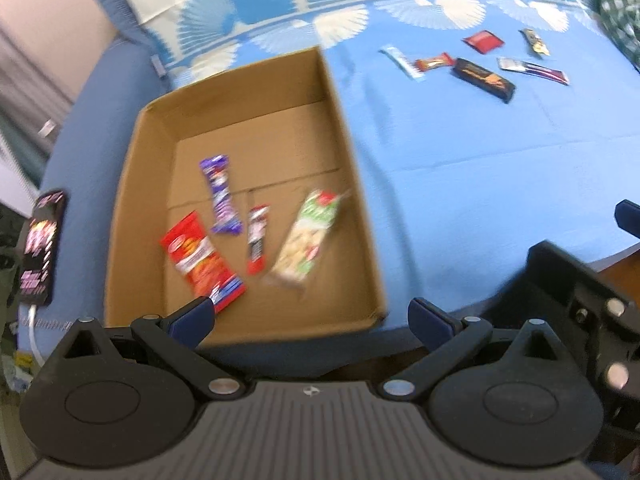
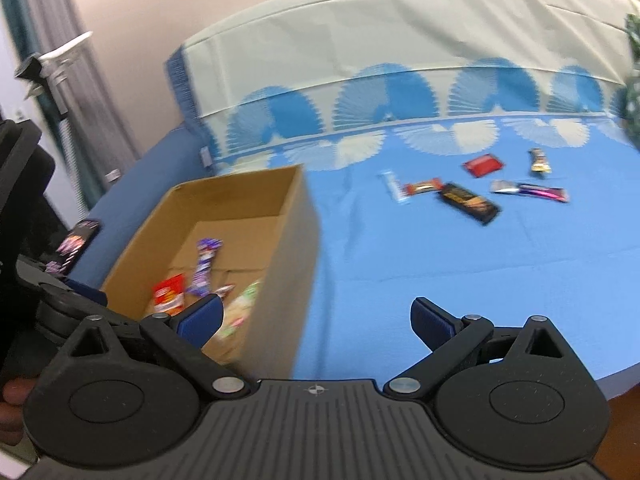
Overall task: Organize snacks
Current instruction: 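Lift both tools away from the box toward the remaining snacks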
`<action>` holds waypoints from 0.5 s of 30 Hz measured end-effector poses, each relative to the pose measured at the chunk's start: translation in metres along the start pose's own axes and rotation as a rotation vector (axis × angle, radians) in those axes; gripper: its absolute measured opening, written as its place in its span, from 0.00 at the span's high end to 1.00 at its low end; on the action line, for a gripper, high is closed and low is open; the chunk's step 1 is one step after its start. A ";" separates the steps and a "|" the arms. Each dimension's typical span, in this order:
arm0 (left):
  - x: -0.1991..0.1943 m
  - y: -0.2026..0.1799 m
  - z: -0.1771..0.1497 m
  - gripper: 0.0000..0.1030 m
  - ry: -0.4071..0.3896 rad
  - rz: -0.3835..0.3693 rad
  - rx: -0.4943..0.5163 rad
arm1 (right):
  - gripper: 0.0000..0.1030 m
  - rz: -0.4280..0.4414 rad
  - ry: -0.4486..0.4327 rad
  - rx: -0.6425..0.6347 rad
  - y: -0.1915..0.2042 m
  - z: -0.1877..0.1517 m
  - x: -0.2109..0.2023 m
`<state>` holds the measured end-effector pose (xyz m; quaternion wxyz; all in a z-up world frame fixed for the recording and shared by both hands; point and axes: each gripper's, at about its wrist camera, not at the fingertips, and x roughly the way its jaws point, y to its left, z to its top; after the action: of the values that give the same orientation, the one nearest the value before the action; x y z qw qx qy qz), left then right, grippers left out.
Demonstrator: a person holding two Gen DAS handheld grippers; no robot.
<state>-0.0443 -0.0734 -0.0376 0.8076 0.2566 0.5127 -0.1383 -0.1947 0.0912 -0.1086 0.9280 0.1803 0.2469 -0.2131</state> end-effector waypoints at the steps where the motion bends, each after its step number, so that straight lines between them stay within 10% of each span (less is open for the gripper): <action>1: 0.004 -0.007 0.010 0.00 0.000 -0.006 0.008 | 0.03 -0.019 -0.005 0.010 -0.010 0.004 0.003; 15: 0.122 -0.069 0.199 0.00 0.034 -0.060 -0.104 | 0.03 -0.247 -0.016 0.091 -0.156 0.050 0.102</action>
<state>0.1257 -0.2364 -0.0980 0.8066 0.2010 0.5402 -0.1311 -0.1712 -0.0939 -0.1587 0.8875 0.1885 0.2499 -0.3382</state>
